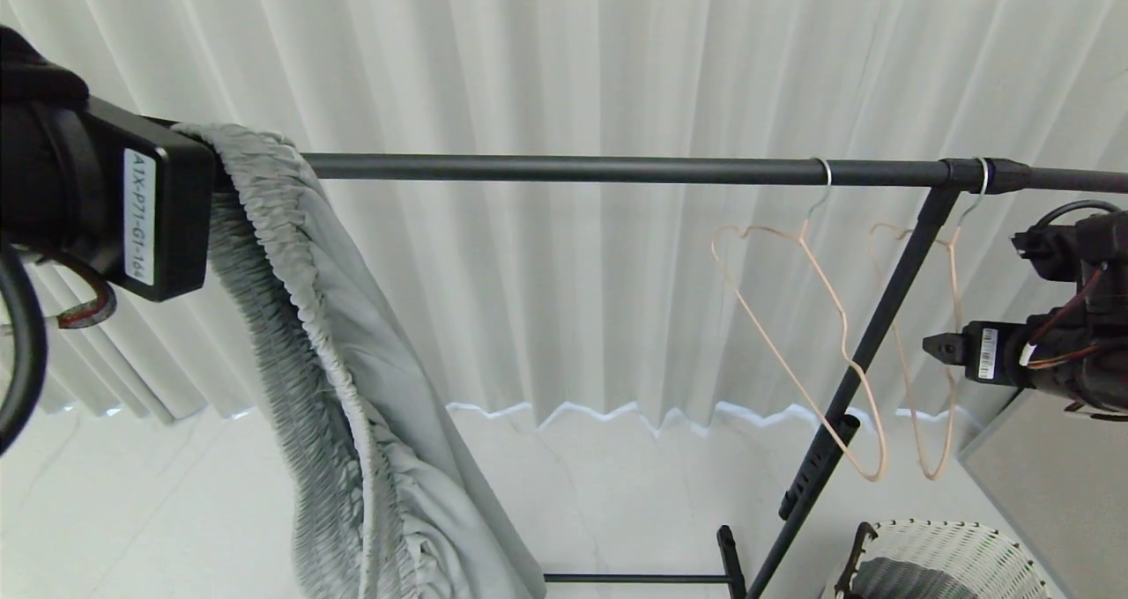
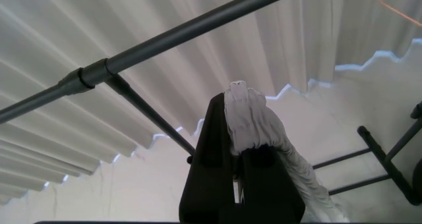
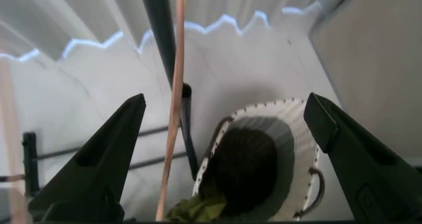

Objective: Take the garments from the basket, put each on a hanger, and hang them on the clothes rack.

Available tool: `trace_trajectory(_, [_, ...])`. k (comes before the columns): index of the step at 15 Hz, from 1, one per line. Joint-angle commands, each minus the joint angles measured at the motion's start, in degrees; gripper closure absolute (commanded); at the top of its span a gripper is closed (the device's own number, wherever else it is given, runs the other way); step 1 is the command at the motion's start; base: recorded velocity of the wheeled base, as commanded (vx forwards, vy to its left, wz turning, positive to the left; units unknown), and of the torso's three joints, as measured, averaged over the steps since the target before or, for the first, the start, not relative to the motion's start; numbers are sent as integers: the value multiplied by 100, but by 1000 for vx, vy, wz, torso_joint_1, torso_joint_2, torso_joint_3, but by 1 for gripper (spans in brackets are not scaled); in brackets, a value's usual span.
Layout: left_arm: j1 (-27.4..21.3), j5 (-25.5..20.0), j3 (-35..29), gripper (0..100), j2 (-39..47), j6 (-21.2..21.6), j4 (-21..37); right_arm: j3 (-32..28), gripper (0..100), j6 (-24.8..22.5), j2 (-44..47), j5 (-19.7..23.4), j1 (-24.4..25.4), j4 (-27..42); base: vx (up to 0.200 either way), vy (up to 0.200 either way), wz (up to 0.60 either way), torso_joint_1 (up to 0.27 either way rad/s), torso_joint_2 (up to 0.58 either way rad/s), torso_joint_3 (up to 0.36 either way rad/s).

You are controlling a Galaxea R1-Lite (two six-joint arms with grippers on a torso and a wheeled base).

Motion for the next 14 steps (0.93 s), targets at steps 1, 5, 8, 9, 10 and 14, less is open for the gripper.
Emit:
trace_trajectory(1, [-11, 5, 49, 100, 38, -10, 1, 29, 0, 43, 378, -8, 15, -94, 0, 0, 0, 0, 0, 0])
trace_trajectory(5, [-11, -4, 58, 100, 73, -1, 1, 38, 0, 52, 721, -26, 15, -490, 0, 0, 0, 0, 0, 0])
trace_trajectory(8, [-11, -4, 49, 100, 90, -1, 1, 12, 0, 69, 835, -61, 15, -516, 0, 0, 0, 0, 0, 0])
trace_trajectory(9, [-11, -4, 49, 100, 90, -1, 1, 12, 0, 96, 862, -61, 15, -666, 0, 0, 0, 0, 0, 0])
trace_trajectory(10, [-11, -4, 49, 100, 90, -1, 1, 21, 100, 113, 905, -61, 15, -833, 0, 0, 0, 0, 0, 0])
trace_trajectory(14, [-11, -13, 49, 100, 90, -1, 1, 29, 100, 140, 967, -70, 6, -894, 0, 0, 0, 0, 0, 0])
